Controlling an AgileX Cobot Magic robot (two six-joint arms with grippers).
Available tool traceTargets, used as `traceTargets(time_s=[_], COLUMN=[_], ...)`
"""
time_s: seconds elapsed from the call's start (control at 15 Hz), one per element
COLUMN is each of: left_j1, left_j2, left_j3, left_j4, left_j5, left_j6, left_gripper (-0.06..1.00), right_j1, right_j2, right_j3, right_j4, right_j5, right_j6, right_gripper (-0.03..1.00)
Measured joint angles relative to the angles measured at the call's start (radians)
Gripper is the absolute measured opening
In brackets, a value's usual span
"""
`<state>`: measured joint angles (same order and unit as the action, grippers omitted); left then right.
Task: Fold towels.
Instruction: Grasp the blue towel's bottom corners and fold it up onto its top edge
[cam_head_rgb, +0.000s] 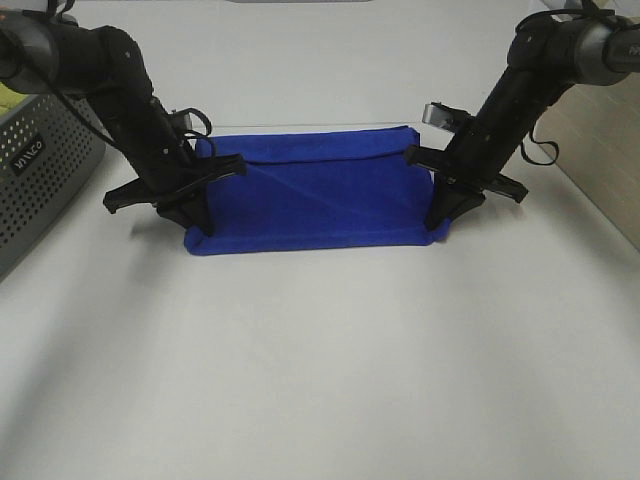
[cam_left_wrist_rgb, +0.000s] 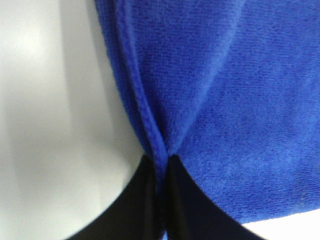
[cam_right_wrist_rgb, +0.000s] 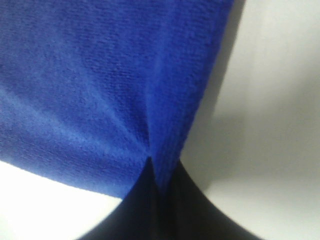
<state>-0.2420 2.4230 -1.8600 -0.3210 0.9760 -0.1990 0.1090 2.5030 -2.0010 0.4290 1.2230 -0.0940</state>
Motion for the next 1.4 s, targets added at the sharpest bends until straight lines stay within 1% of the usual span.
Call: traceTargets(time_s=[0.07, 0.2, 0.4, 0.47, 0.6, 0.73, 0.87, 0.93, 1.13, 1.27, 1.4], left_j1=[0.0, -0.007, -0.026, -0.034, -0.049, -0.052, -0.052, -0.052, -0.052, -0.05, -0.049], left_j2=[-0.006, -0.048, -0.105, -0.129, -0.179, -0.217, -0.232, -0.232, -0.228, -0.189, -0.117], left_j3=[0.001, 0.027, 0.108, 0.162, 0.256, 0.296, 0.267, 0.234, 0.108, 0.026, -0.058], left_j4=[0.017, 0.04, 0.045, 0.048, 0.049, 0.049, 0.053, 0.058, 0.071, 0.075, 0.08], left_j5=[0.034, 0.084, 0.124, 0.124, 0.11, 0.089, 0.068, 0.066, 0.029, -0.002, -0.053], left_j6=[0.0, 0.004, 0.007, 0.007, 0.007, 0.007, 0.005, 0.0, -0.041, -0.052, -0.052], left_gripper=[0.04, 0.04, 0.04, 0.04, 0.04, 0.04, 0.04, 0.04, 0.04, 0.04, 0.04], right_j1=[0.0, 0.0, 0.0, 0.0, 0.001, 0.001, 0.001, 0.001, 0.001, 0.001, 0.001], right_j2=[-0.012, -0.09, -0.228, -0.275, -0.356, -0.386, -0.386, -0.386, -0.375, -0.314, -0.233], right_j3=[0.017, 0.134, 0.365, 0.469, 0.639, 0.703, 0.679, 0.636, 0.452, 0.297, 0.169], right_j4=[-0.014, -0.016, -0.014, -0.009, 0.007, 0.017, 0.014, 0.006, -0.011, -0.012, -0.029], right_j5=[-0.002, -0.006, -0.013, -0.02, -0.076, -0.11, -0.129, -0.136, -0.168, -0.158, -0.15], right_j6=[0.001, 0.002, -0.004, -0.016, -0.03, -0.064, -0.078, -0.079, -0.08, -0.08, -0.053], right_gripper=[0.02, 0.02, 0.02, 0.02, 0.02, 0.02, 0.02, 0.02, 0.02, 0.02, 0.02])
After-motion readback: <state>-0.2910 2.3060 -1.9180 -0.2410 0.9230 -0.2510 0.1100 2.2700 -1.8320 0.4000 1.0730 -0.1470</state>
